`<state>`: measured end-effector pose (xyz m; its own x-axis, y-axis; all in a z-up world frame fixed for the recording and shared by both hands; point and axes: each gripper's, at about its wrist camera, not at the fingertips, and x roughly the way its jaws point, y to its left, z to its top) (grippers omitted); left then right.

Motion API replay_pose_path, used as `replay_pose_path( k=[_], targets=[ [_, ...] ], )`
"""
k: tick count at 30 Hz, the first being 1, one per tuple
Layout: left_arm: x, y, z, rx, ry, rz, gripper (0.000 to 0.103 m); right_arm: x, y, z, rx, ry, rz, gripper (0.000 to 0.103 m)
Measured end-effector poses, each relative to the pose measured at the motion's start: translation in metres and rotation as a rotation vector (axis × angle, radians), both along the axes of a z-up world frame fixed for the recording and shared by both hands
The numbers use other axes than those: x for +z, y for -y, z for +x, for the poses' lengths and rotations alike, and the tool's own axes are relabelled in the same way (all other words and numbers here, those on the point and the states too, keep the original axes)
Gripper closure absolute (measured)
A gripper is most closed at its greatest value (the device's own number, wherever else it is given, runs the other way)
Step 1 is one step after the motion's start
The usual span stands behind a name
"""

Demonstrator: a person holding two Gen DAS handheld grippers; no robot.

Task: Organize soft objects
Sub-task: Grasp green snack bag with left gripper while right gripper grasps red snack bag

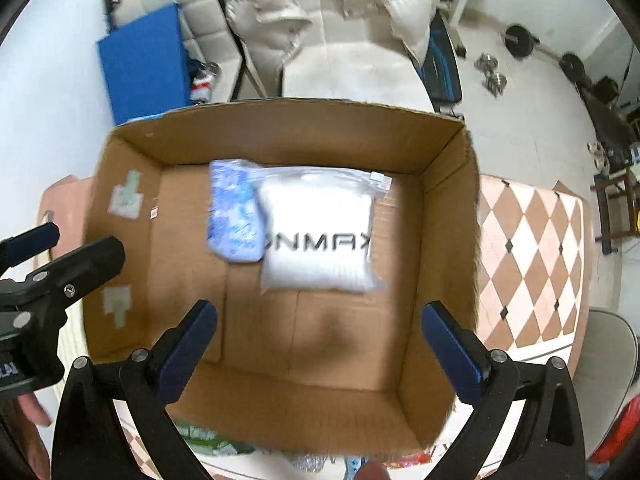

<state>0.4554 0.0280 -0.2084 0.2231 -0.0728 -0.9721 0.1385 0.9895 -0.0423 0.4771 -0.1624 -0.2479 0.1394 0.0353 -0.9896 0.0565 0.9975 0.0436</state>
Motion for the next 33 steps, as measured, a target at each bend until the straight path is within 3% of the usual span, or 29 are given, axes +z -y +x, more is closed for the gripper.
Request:
replay_pose_path(
  k=[4,6,8,14,18,22,23,24,25,27,31,33],
  targets=[
    [0.010,-0.018,-0.058,-0.050,0.087,0.049,0.002,0.022,0.003,-0.056,-0.016,0.020,0.041,0.000],
    [0.004,-0.024,-0.088,-0.104,0.085,0.080,0.002,0.026,0.008,-0.089,-0.031,0.013,0.061,0.000],
    [-0.014,-0.026,-0.116,-0.169,0.057,0.117,0.002,0.023,0.015,-0.127,-0.048,-0.006,0.066,0.000],
    [-0.107,-0.006,-0.172,-0.373,-0.137,0.213,0.002,-0.017,0.063,-0.197,-0.168,-0.093,-0.001,0.000],
    [-0.152,0.016,-0.186,-0.479,-0.199,0.275,0.002,-0.049,0.097,-0.208,-0.274,-0.138,-0.016,0.000],
    [-0.181,0.033,-0.191,-0.525,-0.262,0.315,0.002,-0.079,0.112,-0.202,-0.296,-0.173,-0.039,0.000],
    [-0.184,0.034,-0.191,-0.520,-0.273,0.315,0.007,-0.087,0.114,-0.199,-0.296,-0.185,-0.037,0.000],
    [-0.186,0.036,-0.190,-0.512,-0.287,0.307,0.024,-0.094,0.116,-0.197,-0.295,-0.197,-0.036,0.000],
    [-0.189,0.036,-0.188,-0.489,-0.319,0.292,0.033,-0.101,0.116,-0.193,-0.292,-0.208,-0.037,0.000],
    [-0.193,0.032,-0.182,-0.413,-0.365,0.268,0.046,-0.114,0.118,-0.188,-0.287,-0.229,-0.027,0.000],
    [-0.195,0.006,-0.170,-0.070,-0.468,0.114,0.050,-0.136,0.127,-0.179,-0.305,-0.257,-0.017,0.005],
    [-0.196,-0.005,-0.173,0.055,-0.511,0.040,0.050,-0.143,0.133,-0.177,-0.322,-0.265,0.005,0.015]
  ],
)
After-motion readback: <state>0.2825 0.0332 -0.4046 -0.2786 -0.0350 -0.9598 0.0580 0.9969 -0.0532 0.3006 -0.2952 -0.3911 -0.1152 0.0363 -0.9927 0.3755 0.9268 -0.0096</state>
